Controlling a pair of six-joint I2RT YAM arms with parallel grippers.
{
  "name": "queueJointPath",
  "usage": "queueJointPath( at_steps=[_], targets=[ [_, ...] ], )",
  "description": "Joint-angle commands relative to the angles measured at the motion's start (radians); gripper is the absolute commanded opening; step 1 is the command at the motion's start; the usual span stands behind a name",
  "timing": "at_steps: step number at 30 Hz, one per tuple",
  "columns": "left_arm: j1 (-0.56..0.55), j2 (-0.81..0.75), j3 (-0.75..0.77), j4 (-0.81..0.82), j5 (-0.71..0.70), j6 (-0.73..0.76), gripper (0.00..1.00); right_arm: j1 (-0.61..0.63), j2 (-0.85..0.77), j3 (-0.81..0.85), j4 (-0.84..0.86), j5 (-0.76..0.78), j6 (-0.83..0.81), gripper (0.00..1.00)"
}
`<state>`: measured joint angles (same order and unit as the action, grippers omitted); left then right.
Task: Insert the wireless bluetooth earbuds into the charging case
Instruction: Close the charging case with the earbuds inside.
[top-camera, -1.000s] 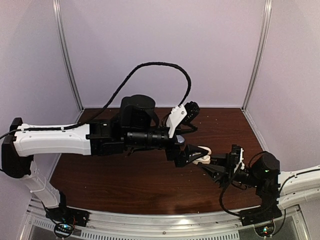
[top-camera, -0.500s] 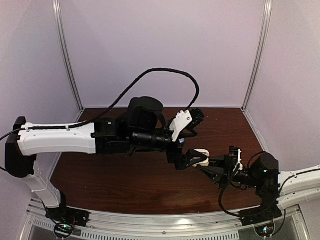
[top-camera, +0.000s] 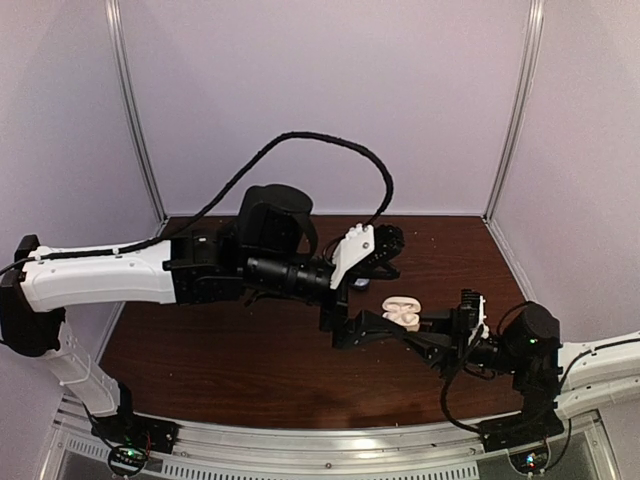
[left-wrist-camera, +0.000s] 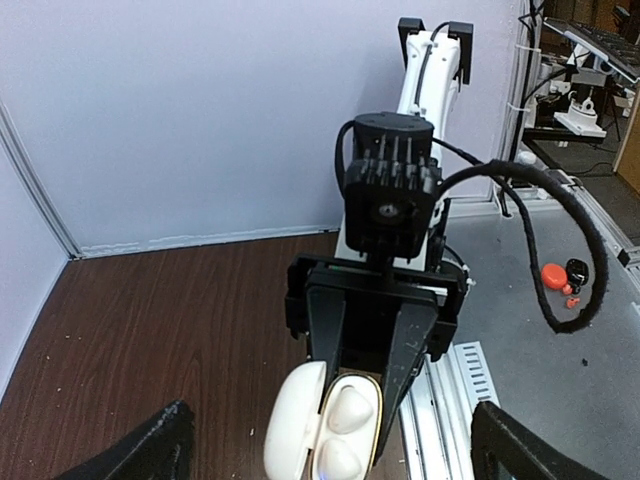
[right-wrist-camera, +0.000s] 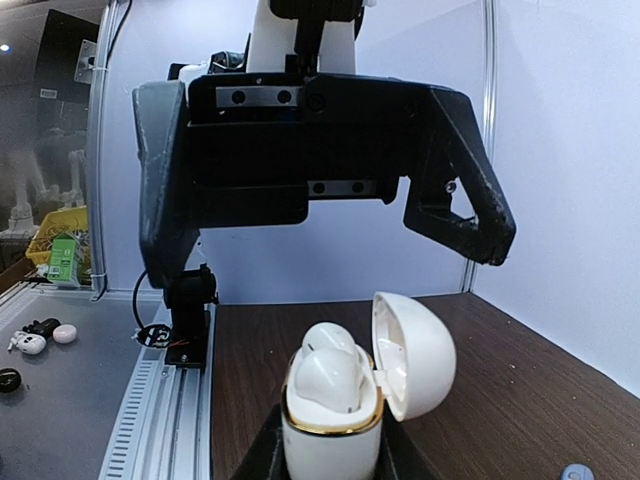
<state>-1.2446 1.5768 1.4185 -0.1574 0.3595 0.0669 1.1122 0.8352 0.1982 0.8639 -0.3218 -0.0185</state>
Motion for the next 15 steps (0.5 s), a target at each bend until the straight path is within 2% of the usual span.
queueJointPath(
  at_steps=[1, 7, 15],
  targets=[
    [0.001, 0.029, 0.015, 0.010, 0.030, 0.013, 0.98, -0.002, -0.008, 0.047, 0.003, -0.030, 0.010, 0.00],
    [-0.004, 0.033, 0.004, 0.009, 0.061, 0.016, 0.97, -0.003, -0.017, 0.049, 0.004, -0.010, 0.009, 0.00],
    [-0.049, 0.009, -0.011, 0.008, 0.167, 0.092, 0.85, -0.033, -0.019, 0.029, 0.031, 0.025, 0.067, 0.00]
  ],
)
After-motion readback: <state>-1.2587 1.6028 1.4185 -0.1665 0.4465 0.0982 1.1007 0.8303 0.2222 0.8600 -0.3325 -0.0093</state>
